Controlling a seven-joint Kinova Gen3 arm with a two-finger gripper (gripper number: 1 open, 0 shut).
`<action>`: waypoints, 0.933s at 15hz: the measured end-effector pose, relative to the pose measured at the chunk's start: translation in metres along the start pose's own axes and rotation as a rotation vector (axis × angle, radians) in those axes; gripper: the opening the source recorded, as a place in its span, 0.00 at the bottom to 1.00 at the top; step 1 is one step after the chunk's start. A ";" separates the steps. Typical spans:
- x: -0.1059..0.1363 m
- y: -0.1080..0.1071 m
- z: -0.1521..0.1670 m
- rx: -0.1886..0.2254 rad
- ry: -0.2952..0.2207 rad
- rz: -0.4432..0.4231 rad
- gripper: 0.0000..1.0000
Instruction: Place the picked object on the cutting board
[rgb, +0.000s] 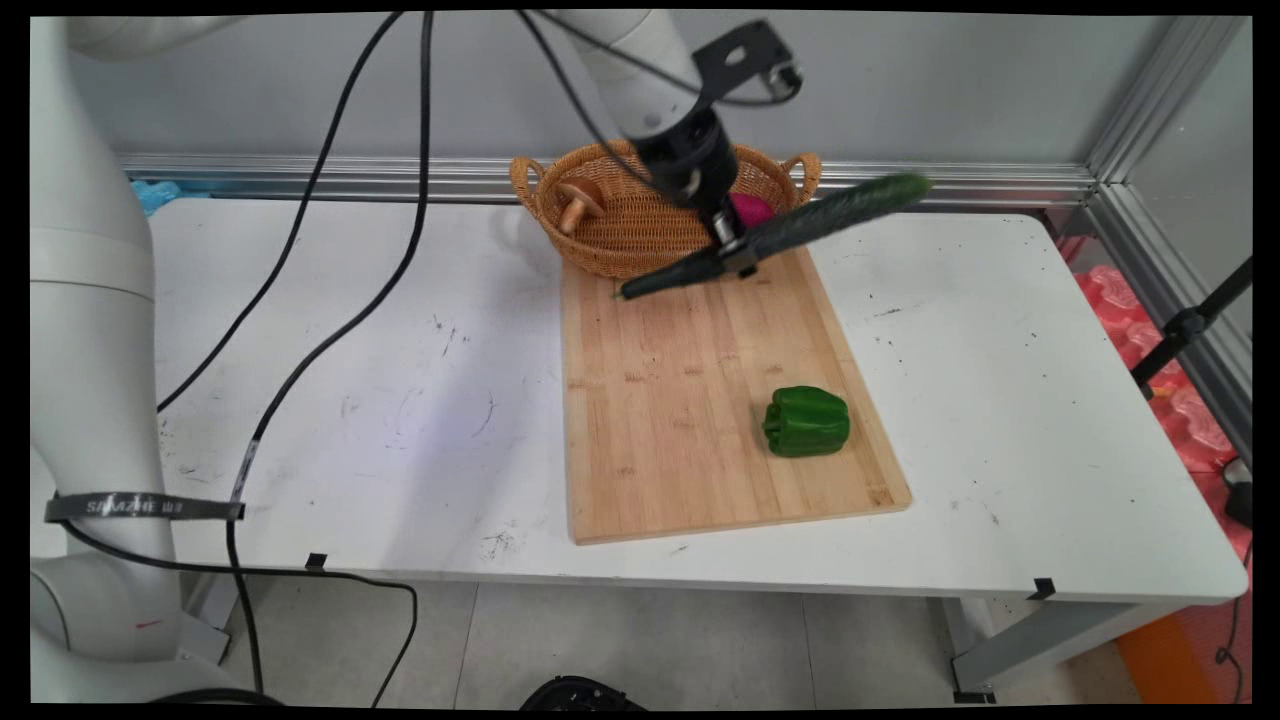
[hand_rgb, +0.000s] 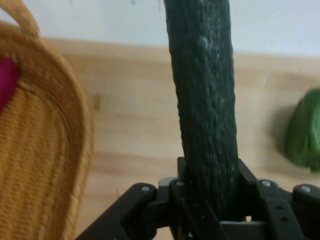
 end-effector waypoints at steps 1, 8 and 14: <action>-0.008 0.003 0.004 -0.002 -0.012 0.005 0.00; -0.047 0.009 0.043 -0.024 -0.048 0.055 0.00; -0.062 0.009 0.070 -0.046 -0.059 0.088 0.00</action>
